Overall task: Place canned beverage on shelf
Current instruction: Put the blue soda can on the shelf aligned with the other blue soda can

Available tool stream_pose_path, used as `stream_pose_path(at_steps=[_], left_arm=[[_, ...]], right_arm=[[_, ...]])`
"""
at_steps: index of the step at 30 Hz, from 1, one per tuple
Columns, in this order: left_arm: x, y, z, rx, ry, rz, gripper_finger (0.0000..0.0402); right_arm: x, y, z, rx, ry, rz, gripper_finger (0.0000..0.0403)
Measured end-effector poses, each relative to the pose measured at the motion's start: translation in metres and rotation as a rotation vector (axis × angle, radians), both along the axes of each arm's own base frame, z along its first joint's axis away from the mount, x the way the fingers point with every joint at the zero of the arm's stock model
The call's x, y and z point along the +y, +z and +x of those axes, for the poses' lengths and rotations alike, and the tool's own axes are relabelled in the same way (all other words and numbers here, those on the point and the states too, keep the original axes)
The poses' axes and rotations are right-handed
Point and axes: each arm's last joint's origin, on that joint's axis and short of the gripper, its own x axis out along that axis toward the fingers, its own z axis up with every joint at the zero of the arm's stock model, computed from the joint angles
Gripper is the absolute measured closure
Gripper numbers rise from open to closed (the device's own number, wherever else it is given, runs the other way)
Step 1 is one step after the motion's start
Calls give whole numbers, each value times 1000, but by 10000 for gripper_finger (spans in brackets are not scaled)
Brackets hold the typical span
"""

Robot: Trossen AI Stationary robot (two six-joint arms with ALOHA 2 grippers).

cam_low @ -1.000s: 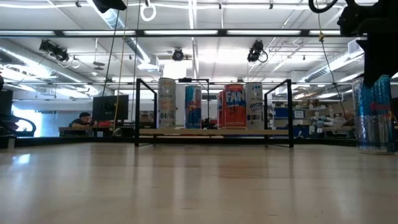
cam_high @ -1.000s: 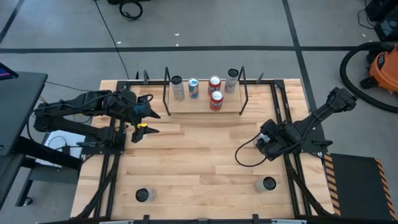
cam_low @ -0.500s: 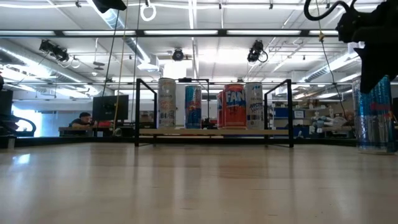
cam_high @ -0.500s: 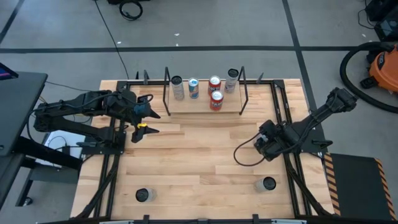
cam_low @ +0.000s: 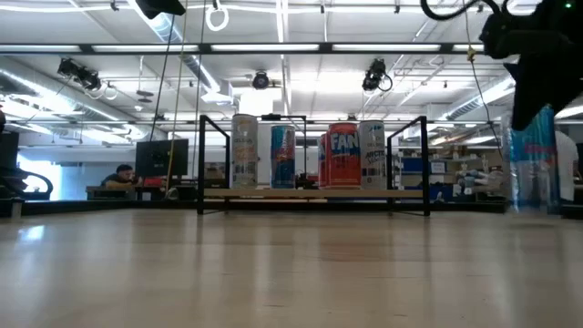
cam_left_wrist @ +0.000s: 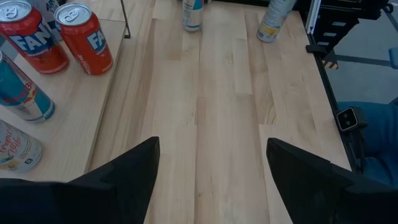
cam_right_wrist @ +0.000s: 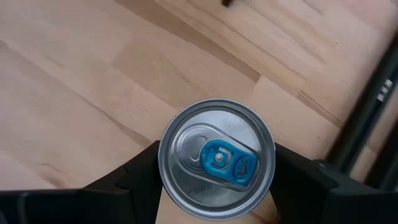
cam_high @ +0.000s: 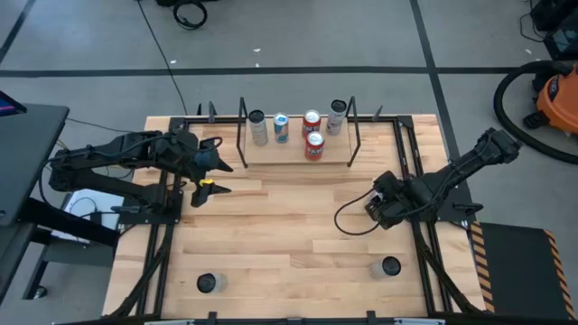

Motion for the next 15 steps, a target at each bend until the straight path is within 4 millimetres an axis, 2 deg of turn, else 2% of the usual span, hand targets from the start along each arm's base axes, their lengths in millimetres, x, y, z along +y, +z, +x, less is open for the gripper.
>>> stream_pose_path(at_steps=[8, 15], left_arm=[[0, 1, 1, -14, -1, 2, 104], [0, 2, 2, -28, -1, 3, 104]], right_arm=[[-14, 23, 24, -120, 57, -27, 157], [-37, 46, 59, -316, 179, -68, 157]])
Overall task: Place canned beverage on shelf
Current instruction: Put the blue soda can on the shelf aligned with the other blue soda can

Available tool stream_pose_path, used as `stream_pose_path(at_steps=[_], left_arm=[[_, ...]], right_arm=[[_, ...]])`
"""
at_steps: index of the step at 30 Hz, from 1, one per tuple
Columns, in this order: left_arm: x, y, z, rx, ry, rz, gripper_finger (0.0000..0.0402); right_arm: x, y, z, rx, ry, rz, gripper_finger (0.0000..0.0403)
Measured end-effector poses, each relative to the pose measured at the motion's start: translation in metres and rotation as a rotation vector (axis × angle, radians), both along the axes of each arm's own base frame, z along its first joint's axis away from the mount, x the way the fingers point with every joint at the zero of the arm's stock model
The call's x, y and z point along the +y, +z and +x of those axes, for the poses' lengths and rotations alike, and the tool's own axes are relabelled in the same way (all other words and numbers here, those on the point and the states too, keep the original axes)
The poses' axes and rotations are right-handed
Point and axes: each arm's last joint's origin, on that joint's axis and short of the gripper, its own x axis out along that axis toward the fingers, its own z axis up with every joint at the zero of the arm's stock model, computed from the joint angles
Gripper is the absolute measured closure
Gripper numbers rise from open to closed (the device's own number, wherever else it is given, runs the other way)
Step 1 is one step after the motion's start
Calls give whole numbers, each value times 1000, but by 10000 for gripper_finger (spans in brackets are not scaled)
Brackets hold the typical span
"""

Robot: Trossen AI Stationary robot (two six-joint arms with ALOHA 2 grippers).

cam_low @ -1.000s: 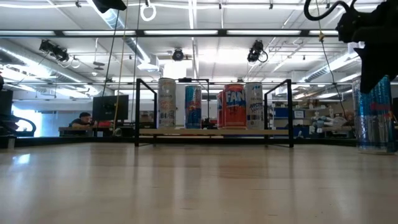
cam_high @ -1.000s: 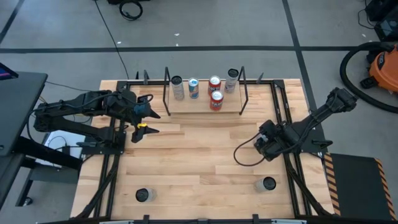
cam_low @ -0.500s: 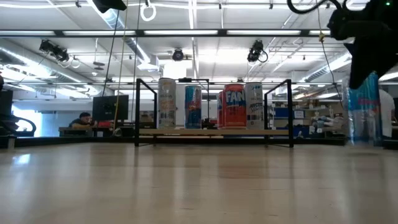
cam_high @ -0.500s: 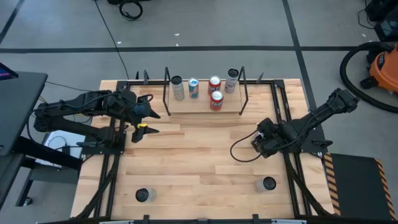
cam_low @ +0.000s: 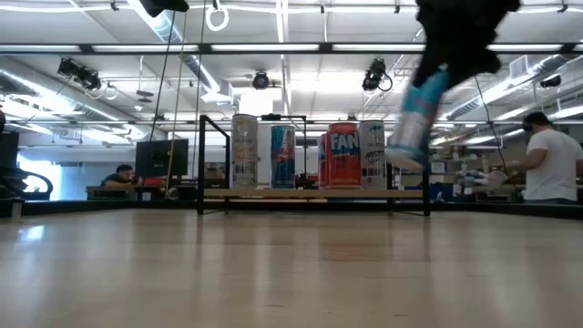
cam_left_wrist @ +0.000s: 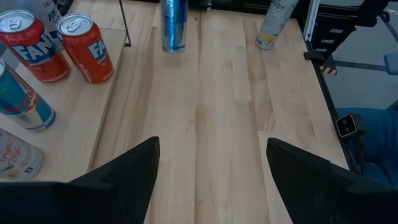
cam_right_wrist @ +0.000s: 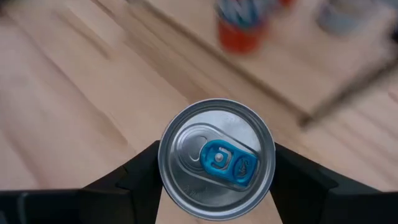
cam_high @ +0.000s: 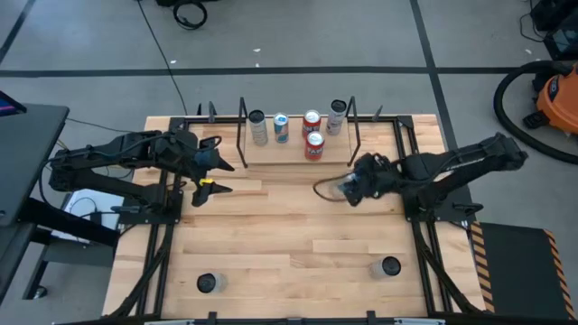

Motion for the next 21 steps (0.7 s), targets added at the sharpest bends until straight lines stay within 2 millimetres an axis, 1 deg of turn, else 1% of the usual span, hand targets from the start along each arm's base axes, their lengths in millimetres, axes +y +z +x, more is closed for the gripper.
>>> stream_pose_path(at_steps=[5, 9, 15, 21], left_arm=[[0, 0, 0, 0, 2, -2, 104], [0, 0, 0, 0, 2, -2, 104], [0, 0, 0, 0, 2, -2, 104], [0, 0, 0, 0, 2, -2, 104]], right_arm=[[-16, 18, 21, -179, 79, -71, 157], [-31, 31, 31, -293, 96, -150, 157], [-57, 46, 38, -415, 57, -258, 157], [-79, 58, 39, -527, 20, -309, 157]])
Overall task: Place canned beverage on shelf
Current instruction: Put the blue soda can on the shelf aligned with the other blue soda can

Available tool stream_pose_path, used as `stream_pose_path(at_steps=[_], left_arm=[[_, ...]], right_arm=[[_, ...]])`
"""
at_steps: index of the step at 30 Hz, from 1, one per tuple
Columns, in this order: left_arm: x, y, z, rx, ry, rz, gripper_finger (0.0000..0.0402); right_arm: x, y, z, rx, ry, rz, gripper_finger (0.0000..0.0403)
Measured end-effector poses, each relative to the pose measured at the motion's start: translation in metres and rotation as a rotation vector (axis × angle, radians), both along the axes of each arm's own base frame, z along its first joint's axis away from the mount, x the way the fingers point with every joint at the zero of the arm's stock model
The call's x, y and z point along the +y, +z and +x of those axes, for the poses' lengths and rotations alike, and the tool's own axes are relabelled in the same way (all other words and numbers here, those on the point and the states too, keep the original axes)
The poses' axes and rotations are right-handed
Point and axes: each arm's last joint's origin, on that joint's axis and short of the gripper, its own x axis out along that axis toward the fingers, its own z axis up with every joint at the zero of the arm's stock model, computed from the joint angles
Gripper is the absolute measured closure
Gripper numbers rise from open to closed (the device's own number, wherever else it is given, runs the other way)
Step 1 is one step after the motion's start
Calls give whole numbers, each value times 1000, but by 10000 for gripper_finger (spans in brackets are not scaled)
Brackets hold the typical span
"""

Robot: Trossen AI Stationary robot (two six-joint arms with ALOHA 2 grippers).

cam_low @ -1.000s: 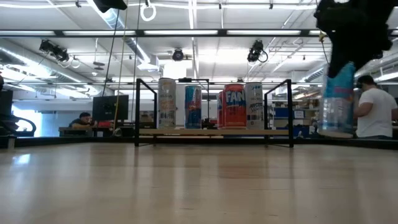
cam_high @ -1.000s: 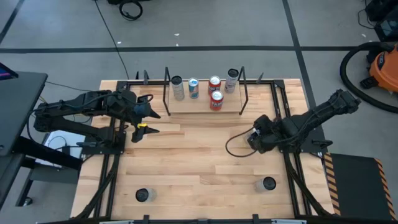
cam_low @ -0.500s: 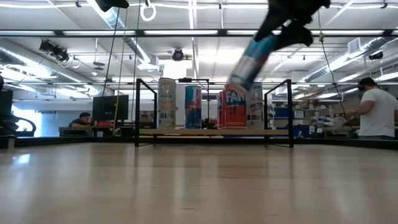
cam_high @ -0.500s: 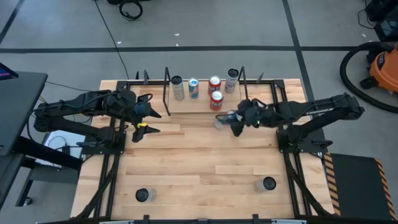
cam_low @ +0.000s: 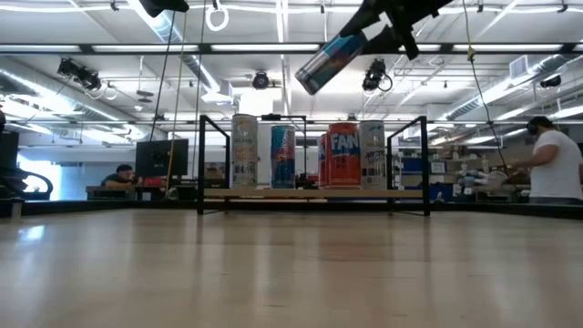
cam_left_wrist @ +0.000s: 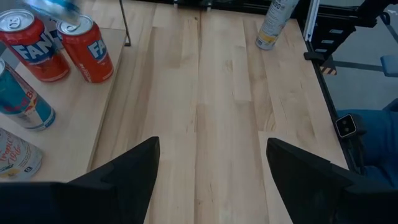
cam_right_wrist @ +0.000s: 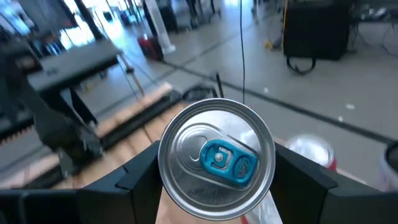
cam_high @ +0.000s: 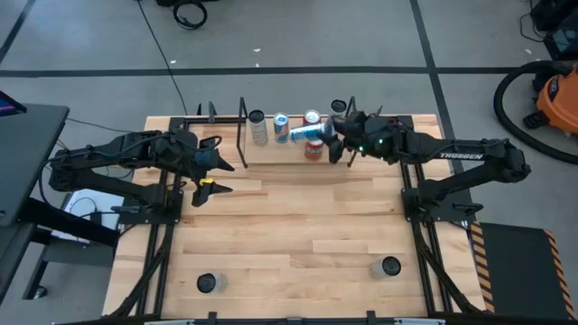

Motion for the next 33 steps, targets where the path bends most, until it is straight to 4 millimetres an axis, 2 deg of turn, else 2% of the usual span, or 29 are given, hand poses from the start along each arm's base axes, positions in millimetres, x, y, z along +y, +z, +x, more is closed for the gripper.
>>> stream_pose_path(at_steps=[5, 14, 27, 33], left_arm=[[0, 0, 0, 0, 0, 0, 104], [0, 0, 0, 1, 4, -5, 104], [0, 0, 0, 2, 5, -7, 104], [0, 0, 0, 2, 5, -7, 104]], right_arm=[[-14, 5, 13, -73, 45, -27, 157], [-27, 21, 61, 66, 51, -15, 157], [-43, -12, 116, 418, 41, 90, 157], [-49, -14, 135, 535, 65, 77, 157]])
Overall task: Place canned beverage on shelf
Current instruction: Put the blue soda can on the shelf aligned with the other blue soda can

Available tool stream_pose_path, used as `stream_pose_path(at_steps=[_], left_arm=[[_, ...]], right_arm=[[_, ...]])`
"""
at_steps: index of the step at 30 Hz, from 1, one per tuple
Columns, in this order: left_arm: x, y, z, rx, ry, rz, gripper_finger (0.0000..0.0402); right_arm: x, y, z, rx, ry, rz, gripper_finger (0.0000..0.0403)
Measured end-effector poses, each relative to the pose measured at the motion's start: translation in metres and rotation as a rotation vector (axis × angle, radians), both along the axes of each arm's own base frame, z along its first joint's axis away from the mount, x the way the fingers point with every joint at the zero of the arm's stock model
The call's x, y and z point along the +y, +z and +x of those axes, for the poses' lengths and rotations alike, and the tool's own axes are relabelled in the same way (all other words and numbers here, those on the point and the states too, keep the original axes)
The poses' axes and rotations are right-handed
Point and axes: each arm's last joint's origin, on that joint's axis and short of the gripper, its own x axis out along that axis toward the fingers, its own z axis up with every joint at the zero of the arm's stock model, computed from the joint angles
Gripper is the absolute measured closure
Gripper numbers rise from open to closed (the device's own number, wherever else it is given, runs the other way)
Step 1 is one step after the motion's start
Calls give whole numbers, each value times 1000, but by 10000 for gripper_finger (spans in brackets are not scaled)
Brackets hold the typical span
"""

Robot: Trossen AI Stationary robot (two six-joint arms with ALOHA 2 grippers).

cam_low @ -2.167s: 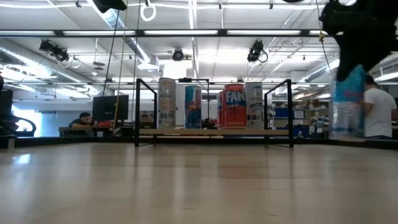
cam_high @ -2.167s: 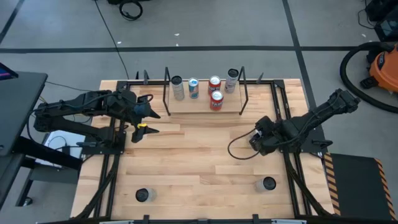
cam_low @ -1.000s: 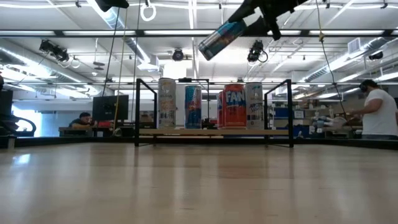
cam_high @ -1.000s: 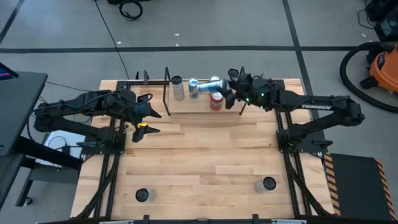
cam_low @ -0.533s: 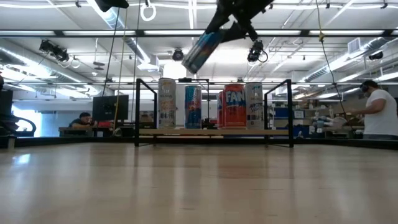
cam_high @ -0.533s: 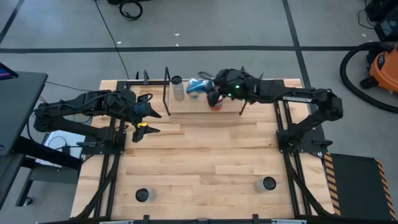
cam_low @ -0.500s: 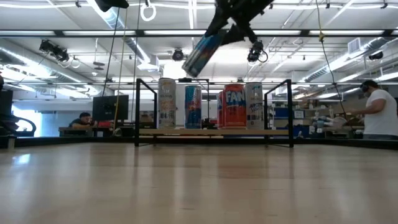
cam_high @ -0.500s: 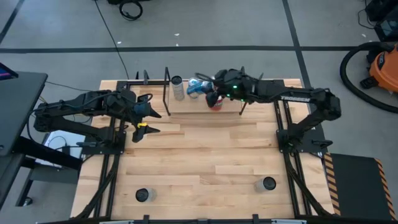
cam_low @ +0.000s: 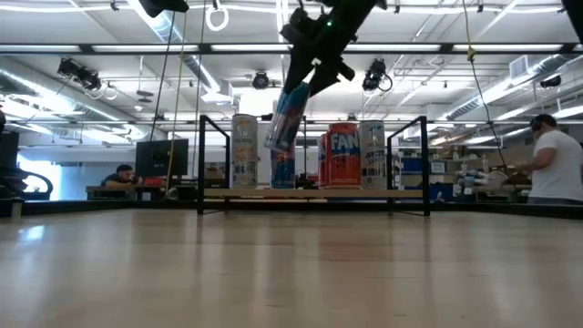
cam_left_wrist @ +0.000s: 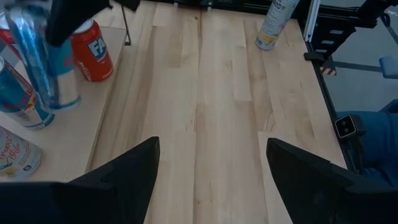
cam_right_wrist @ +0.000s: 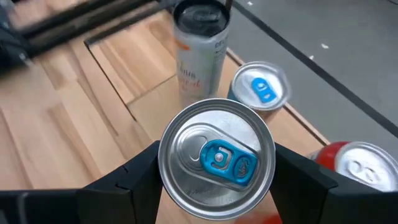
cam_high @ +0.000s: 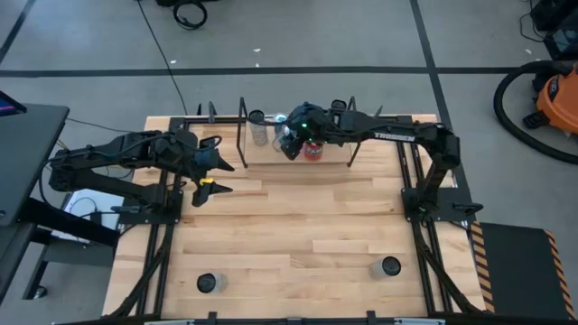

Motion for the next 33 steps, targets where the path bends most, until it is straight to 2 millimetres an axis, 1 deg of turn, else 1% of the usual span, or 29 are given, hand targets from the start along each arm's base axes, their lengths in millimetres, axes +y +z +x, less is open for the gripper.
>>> stream_pose_path(at_steps=[4, 7, 10, 15, 19, 24, 33], left_arm=[[0, 0, 0, 0, 0, 0, 104], [0, 0, 0, 0, 0, 0, 104], [0, 0, 0, 0, 0, 0, 104], [0, 0, 0, 0, 0, 0, 104], [0, 0, 0, 2, 0, 0, 104], [0, 0, 0, 2, 0, 0, 104], [0, 0, 0, 2, 0, 0, 104]], right_arm=[[-3, -8, 11, 76, 20, 5, 157], [-5, -12, 15, 127, 20, 17, 157], [-7, -23, 20, 169, 20, 26, 157], [-9, -27, 23, 164, 28, 37, 157], [-13, -35, 26, 189, 43, 48, 157], [-20, -41, 27, 212, 47, 41, 156], [-20, -43, 29, 210, 69, 41, 152]])
